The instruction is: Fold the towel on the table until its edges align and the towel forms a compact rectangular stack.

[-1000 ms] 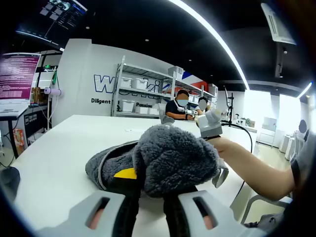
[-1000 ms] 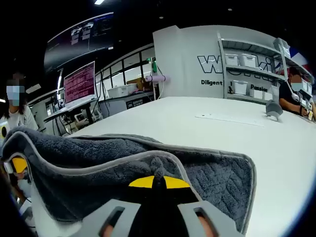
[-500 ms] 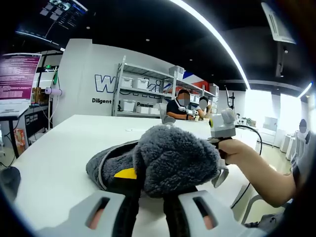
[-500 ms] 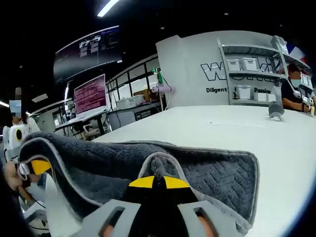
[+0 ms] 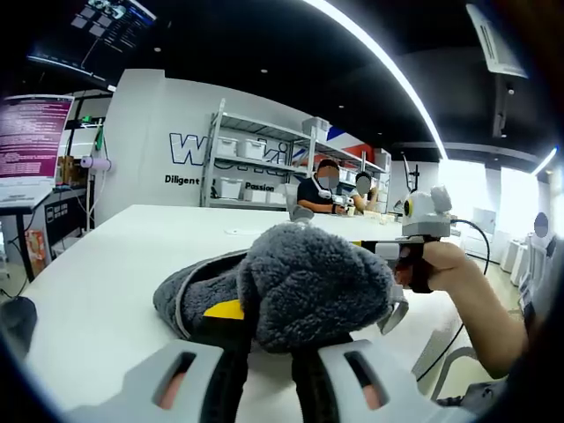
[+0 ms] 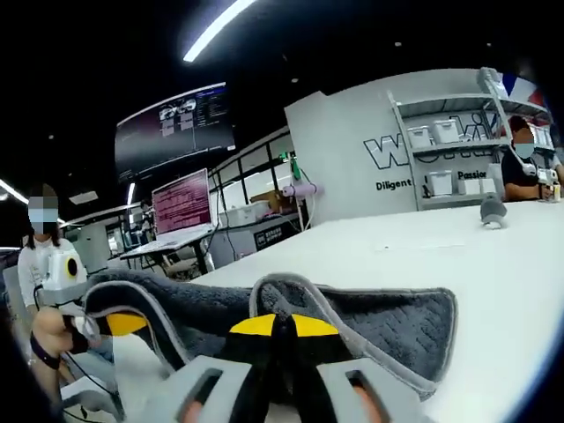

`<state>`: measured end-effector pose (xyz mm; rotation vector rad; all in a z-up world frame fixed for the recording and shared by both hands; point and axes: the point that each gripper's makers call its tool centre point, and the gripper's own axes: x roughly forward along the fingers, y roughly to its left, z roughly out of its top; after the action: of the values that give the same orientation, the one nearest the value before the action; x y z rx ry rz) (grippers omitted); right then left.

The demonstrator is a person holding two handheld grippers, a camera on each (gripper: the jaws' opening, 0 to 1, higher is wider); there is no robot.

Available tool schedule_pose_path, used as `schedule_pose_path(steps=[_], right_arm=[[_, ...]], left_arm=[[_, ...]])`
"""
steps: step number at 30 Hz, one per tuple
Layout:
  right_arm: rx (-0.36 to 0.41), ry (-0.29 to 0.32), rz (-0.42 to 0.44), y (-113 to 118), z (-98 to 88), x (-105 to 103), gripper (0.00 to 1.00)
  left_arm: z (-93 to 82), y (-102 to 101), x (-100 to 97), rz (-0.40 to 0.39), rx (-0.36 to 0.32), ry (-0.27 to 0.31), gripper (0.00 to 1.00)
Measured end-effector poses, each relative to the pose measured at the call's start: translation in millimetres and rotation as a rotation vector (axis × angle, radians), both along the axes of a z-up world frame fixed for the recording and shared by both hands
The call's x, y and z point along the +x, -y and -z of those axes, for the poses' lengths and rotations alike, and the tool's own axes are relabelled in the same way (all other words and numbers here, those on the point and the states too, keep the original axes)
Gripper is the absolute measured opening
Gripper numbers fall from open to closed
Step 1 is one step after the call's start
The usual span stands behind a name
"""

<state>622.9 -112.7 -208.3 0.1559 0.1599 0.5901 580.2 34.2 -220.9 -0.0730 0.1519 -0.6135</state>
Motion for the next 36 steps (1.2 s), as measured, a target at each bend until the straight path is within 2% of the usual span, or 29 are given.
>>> schedule_pose_path(steps=[6,18,24,29,36], right_arm=[[0.017,0.067,-0.026,-9,-26.1,-14,0.05],[0.052,0.150,-0.082,-24,-59.4,-28,0.05],[0.041,0.175,-0.017,-4,-65.1,-26,0.05],[0.074,0.206,0.052,17,-74.5,-25,0.05],[0.083,0.235,0.117,33,-79.4,-29,0.05]], left_arm=[[-0.1,1,-0.2,0.001,0.002,0.000,0.18],[-0.3,0,-0.3,0.001,0.003,-0.002,0.18],[-0.2,-1,0.2,0.001,-0.001,-0.002,0.18],[0.2,-1,-0.2,0.002,-0.001,-0.003,0.18],[-0.3,0,-0.4,0.003,0.001,-0.002,0.18]])
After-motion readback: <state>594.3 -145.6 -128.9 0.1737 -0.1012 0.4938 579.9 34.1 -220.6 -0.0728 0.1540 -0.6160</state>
